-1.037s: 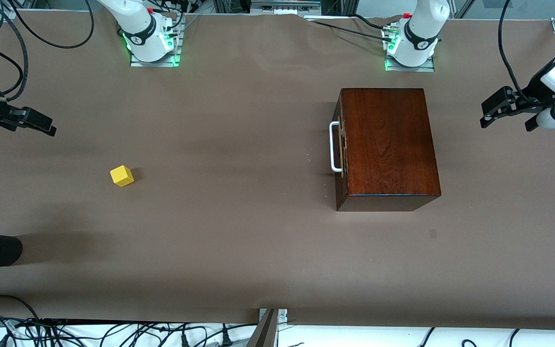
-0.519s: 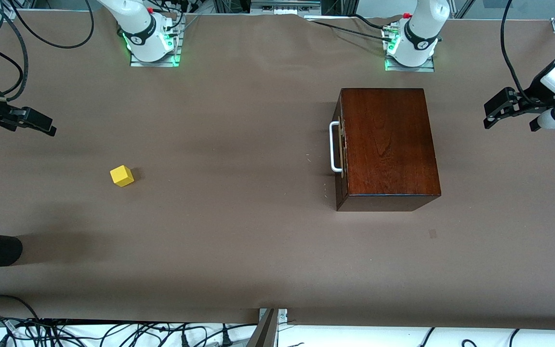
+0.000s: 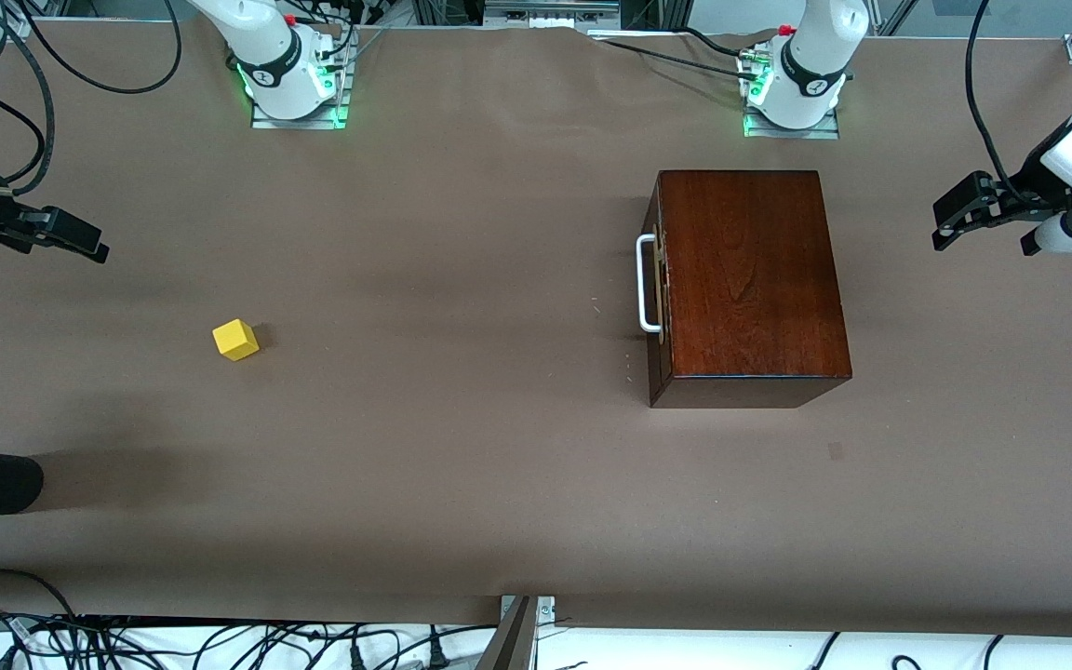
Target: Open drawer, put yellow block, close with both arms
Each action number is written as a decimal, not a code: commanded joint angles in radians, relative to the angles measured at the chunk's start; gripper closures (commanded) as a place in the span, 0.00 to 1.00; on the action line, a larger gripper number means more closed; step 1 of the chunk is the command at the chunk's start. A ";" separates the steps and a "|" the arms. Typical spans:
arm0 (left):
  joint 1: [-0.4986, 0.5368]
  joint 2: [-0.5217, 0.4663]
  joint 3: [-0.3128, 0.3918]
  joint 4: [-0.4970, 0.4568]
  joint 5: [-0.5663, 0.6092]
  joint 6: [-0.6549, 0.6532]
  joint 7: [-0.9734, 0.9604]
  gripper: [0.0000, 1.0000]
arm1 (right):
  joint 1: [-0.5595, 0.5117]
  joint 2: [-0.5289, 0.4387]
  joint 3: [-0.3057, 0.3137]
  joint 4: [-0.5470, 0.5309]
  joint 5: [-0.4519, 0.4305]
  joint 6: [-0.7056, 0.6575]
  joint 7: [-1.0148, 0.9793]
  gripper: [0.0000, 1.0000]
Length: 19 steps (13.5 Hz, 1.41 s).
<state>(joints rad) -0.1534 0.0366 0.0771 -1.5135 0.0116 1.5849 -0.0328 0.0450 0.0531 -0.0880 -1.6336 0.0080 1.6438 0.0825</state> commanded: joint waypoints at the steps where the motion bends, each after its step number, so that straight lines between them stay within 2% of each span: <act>1: 0.009 0.013 -0.005 0.019 0.002 -0.022 0.010 0.00 | 0.000 0.008 0.001 0.017 0.015 -0.013 0.014 0.00; 19: 0.037 0.029 0.001 -0.014 -0.048 -0.068 0.001 0.00 | 0.000 0.008 0.001 0.017 0.017 -0.013 0.014 0.00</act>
<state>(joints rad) -0.1263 0.0616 0.0805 -1.5256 -0.0158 1.5248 -0.0335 0.0450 0.0569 -0.0879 -1.6336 0.0080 1.6438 0.0826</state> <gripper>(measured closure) 0.000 0.000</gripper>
